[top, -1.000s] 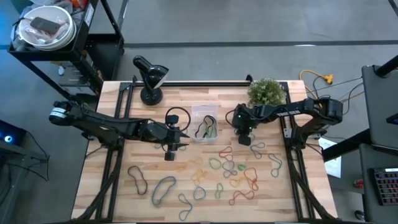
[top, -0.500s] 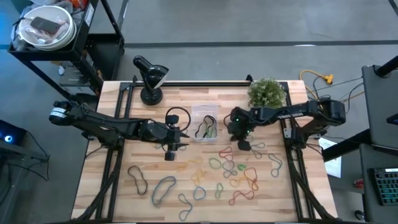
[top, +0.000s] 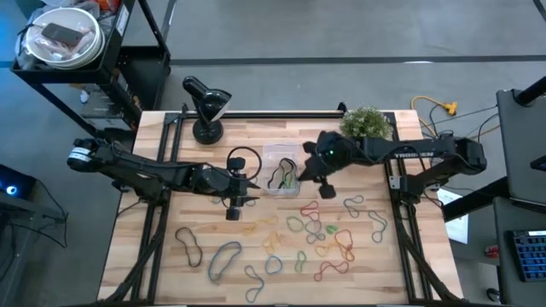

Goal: Pick and place rubber bands into bin
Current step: Put blue rubberband into the transparent bin

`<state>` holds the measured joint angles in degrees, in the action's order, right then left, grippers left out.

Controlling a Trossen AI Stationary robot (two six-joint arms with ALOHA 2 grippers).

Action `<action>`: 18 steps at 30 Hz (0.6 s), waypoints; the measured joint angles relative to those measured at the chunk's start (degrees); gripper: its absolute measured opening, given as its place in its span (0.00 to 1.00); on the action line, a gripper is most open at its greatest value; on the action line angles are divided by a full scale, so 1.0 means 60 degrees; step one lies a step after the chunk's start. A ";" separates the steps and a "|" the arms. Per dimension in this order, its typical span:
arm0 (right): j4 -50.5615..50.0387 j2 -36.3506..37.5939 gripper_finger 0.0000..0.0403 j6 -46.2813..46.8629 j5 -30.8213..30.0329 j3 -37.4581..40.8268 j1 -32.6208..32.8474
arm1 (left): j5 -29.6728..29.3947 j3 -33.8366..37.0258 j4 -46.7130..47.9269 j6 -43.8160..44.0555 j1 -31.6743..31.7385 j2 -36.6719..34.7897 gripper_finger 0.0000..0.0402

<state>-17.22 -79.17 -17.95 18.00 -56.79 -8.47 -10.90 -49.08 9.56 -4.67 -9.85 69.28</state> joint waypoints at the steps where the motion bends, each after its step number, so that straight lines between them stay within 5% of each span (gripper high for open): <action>1: 0.0048 -0.0096 0.02 -0.0116 0.0000 -0.0251 0.0000 | 0.0000 0.0000 0.0000 0.0000 0.0000 0.0000 0.31; 18: -0.0842 -0.3089 0.02 -0.1095 -0.0024 -0.2696 -0.0455 | 0.0011 0.0000 0.0092 0.0226 -0.0275 0.0000 0.31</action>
<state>-22.28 -97.71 -24.52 17.85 -72.97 -11.20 -10.83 -49.08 10.11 -3.31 -11.50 69.28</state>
